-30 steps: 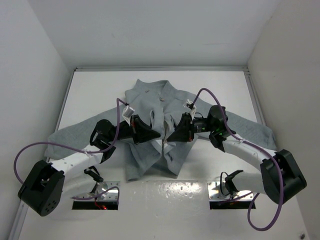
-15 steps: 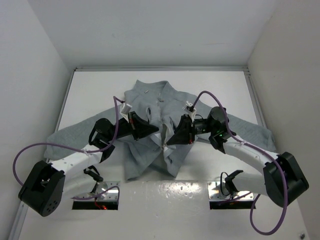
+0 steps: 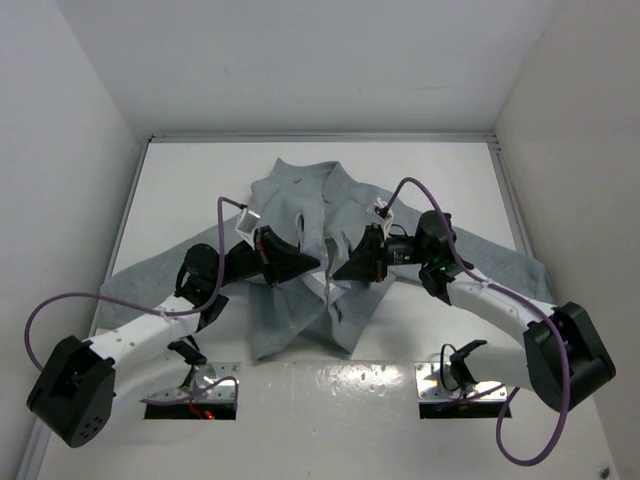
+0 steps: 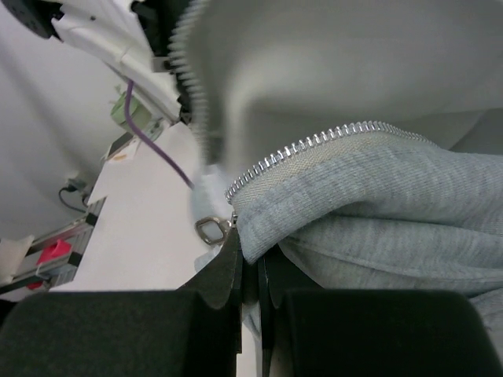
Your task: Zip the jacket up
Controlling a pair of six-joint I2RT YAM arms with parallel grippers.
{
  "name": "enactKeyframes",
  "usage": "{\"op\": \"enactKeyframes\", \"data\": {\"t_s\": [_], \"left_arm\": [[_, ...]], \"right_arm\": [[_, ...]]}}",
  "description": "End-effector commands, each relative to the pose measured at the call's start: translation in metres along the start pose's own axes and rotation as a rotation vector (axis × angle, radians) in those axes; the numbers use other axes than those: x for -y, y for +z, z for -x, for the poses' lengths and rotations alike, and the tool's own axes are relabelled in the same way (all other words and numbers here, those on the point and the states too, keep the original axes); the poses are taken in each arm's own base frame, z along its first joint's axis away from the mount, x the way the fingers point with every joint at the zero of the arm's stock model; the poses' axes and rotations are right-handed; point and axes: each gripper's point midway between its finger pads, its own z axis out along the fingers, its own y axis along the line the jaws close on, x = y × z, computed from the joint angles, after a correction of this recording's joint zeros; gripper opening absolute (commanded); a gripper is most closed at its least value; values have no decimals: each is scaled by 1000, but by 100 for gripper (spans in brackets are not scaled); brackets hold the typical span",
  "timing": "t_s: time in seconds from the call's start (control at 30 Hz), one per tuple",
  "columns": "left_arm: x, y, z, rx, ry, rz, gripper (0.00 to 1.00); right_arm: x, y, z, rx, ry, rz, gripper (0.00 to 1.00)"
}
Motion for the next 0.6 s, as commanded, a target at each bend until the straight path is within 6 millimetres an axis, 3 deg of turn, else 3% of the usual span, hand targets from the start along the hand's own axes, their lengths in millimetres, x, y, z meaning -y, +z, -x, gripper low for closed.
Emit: {"op": "enactKeyframes", "data": {"t_s": [0.0,0.17,0.33,0.57], "left_arm": [[38,5,17,25,80,-106,0],[33,3,4,-2,77,-75,0],[23,5,4,10,88,-38,0],[8,11,25,57,204,9,0]], "right_arm": [[6,-2,21,50,-92,-28,0],[1,-2,27,53,-125,-3,0],[-14,-2,27,43,-148,61,0],[-28,-1,18,27,-168,110,0]]}}
